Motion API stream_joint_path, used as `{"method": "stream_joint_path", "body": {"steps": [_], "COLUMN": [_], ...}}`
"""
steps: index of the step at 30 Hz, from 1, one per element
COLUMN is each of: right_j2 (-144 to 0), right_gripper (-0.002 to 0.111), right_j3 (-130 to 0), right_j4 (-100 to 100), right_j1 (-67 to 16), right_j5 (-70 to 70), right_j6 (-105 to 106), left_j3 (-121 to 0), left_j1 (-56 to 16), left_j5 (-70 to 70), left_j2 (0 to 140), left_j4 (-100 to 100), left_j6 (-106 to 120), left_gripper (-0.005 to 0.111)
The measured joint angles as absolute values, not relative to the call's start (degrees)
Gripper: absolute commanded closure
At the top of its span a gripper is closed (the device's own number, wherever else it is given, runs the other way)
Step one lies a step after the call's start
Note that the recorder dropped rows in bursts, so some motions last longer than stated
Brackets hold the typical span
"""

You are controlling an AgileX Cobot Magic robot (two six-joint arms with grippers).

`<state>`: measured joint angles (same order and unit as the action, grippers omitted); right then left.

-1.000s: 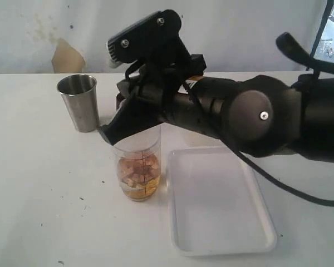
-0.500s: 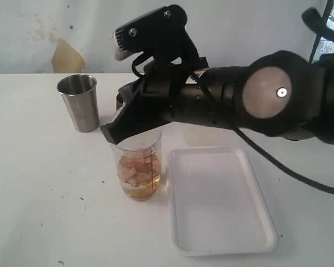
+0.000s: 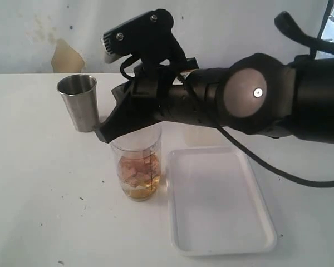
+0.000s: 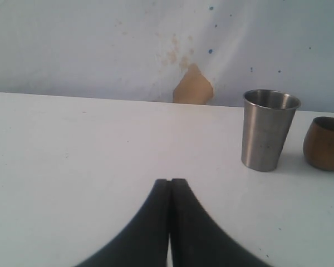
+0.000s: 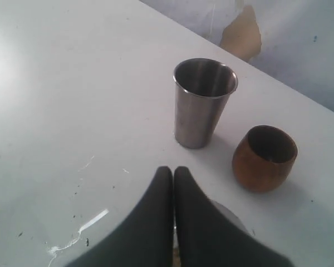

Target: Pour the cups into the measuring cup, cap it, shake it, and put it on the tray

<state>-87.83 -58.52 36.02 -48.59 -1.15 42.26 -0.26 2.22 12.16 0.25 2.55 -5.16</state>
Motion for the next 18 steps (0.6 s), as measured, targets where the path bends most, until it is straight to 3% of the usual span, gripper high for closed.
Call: {"method": "stream_joint_path", "body": {"steps": [18], "right_j2": [-85.62], "right_gripper": [0.108], "right_j3": [-58.23], "right_j4": [36.02], "right_j1": [-48.59], "right_j5": [-3.62], "right_j6": [42.78], "left_j3": [-0.26], "left_j1": [2.22], "left_j5": [12.16], "left_j2": [0.25], "left_j4": [2.55], "left_j6": [-5.16], "left_gripper": [0.107]}}
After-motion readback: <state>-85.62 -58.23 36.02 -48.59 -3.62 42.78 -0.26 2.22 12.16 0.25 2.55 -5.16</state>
